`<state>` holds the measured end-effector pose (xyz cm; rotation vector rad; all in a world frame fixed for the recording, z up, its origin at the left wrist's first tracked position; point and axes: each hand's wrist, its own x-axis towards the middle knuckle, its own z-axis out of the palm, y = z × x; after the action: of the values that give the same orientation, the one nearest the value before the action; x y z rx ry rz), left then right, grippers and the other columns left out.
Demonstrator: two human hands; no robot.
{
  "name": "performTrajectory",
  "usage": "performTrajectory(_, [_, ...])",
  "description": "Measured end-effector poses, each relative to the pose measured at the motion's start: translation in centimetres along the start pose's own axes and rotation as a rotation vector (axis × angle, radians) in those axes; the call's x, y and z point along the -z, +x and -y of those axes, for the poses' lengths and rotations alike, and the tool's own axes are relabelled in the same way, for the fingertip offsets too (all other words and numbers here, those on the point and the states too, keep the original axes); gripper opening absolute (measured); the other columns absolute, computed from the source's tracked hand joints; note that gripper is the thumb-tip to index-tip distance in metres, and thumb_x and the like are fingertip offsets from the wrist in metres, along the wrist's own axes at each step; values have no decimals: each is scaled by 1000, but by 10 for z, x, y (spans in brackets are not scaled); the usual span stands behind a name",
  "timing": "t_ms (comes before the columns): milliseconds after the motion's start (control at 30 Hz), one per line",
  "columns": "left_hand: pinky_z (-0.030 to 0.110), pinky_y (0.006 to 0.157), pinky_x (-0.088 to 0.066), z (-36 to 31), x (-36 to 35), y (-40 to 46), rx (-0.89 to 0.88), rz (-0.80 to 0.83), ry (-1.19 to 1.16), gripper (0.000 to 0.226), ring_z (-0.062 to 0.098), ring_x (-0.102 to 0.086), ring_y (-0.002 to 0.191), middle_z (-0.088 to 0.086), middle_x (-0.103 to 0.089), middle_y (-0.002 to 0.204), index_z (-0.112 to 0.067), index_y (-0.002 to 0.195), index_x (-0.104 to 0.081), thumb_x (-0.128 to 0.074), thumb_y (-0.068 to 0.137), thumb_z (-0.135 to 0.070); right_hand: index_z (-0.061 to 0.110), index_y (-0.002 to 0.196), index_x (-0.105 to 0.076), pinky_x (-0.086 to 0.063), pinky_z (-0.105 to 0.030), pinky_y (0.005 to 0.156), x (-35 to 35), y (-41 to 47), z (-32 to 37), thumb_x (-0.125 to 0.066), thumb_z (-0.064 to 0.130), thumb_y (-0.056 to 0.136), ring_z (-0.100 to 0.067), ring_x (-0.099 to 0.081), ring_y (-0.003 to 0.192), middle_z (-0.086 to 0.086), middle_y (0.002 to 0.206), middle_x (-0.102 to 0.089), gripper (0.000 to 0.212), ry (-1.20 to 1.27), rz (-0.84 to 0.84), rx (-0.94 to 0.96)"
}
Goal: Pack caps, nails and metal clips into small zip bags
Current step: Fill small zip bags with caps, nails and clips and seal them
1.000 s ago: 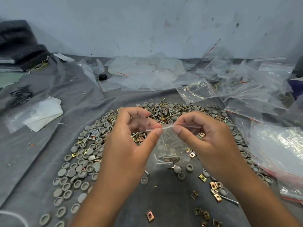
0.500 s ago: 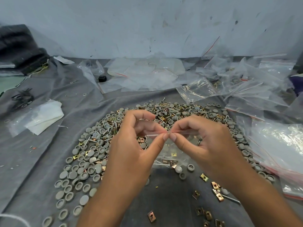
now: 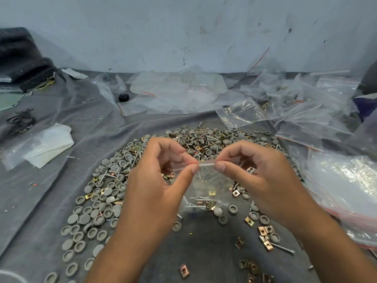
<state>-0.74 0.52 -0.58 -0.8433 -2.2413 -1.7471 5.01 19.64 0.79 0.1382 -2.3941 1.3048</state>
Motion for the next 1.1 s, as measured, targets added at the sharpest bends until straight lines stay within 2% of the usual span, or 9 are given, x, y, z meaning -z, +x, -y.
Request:
performTrajectory(167, [47, 83, -54, 0, -4, -2, 3, -4, 19, 25, 15, -68, 97, -10, -71, 94, -41, 92, -49, -73, 88, -36, 36, 85, -68, -41, -6, 60, -5, 1, -2, -63, 47, 84, 7, -61, 70, 29, 77, -66, 12, -45, -5, -19])
performTrajectory(333, [49, 82, -55, 1, -1, -1, 9, -24, 1, 23, 17, -68, 98, -9, -71, 95, -42, 92, -51, -71, 86, -34, 37, 89, -70, -46, -10, 61, -4, -1, -2, -65, 46, 86, 0, -64, 74, 21, 83, -70, 11, 8, -5, -37])
performTrajectory(533, [38, 81, -54, -3, -3, -1, 13, -10, -23, 33, 15, -70, 97, -13, -74, 97, -41, 100, -51, -77, 80, -40, 37, 88, -69, -42, -5, 66, -8, -1, 1, -62, 46, 88, 4, -63, 78, 26, 84, -67, 11, -71, -32, 26])
performTrajectory(633, [32, 72, -54, -5, -4, -1, 12, -25, 9, 37, 6, -72, 88, -16, -75, 88, -40, 97, -49, -81, 80, -46, 37, 88, -71, -43, -6, 67, -8, -1, 2, -64, 48, 86, 2, -65, 79, 25, 84, -70, 13, -62, -25, 21])
performTrajectory(733, [24, 70, -52, -5, -4, -1, 20, -31, 26, 37, 4, -73, 84, -16, -76, 82, -39, 88, -45, -80, 74, -42, 34, 87, -76, -44, -7, 63, -4, -1, 0, -69, 46, 83, 1, -66, 73, 22, 82, -72, 15, -56, -32, 12])
performTrajectory(833, [13, 60, -50, -6, -2, 0, 80, -48, -2, 39, -4, -67, 60, -17, -76, 79, -41, 89, -48, -81, 69, -46, 33, 88, -78, -39, -10, 55, 0, -1, -2, -72, 46, 83, -5, -57, 60, 19, 76, -70, 15, -65, -37, 4])
performTrajectory(933, [35, 60, -49, -3, 0, 2, 134, -79, 4, 37, 8, -65, 52, -19, -76, 81, -42, 97, -54, -75, 69, -56, 33, 86, -75, -37, -11, 50, 11, 5, -8, -70, 44, 85, -2, -51, 53, 17, 67, -66, 13, -33, -87, -38])
performTrajectory(1000, [40, 66, -49, -1, 3, 3, 155, -150, -1, 37, 16, -69, 59, -19, -76, 81, -40, 97, -56, -75, 70, -56, 32, 87, -73, -40, -11, 52, 29, 16, -14, -68, 44, 86, 1, -51, 55, 16, 69, -66, 14, -32, -184, -73])
performTrajectory(1100, [43, 70, -52, -1, 8, 6, 186, -208, -27, 32, 10, -73, 74, -17, -76, 82, -45, 94, -55, -74, 69, -55, 29, 89, -69, -40, -9, 51, 68, 48, -24, -68, 37, 93, 2, -50, 53, 15, 66, -63, 9, -135, -320, -81])
